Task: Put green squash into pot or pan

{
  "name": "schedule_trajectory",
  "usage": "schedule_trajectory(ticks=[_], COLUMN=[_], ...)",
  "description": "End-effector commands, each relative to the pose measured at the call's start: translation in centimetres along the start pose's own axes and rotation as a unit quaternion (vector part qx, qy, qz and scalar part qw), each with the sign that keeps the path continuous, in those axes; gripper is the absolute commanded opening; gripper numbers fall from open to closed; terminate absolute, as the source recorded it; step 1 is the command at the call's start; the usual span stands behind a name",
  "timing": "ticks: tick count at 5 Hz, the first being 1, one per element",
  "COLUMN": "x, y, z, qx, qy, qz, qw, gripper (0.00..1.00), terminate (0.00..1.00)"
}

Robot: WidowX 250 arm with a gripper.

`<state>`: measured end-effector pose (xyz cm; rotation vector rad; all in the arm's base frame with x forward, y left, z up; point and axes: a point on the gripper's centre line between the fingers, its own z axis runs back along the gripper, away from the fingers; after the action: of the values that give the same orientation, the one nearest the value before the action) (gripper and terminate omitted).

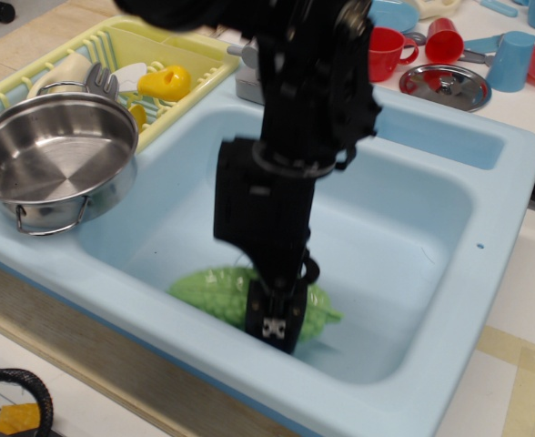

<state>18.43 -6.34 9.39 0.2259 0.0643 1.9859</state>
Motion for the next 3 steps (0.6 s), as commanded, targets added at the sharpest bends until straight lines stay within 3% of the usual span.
schedule_trajectory(ticks=[1, 3], x=[1.4, 7.5], y=[-1.5, -3.5], z=[6.2, 9.6], qx=[-0.066, -0.128], qy=[-0.029, -0.016], qz=[-0.013, 0.0], qw=[0.9973, 0.9916], gripper=[0.0, 0.0], terminate=[0.0, 0.0])
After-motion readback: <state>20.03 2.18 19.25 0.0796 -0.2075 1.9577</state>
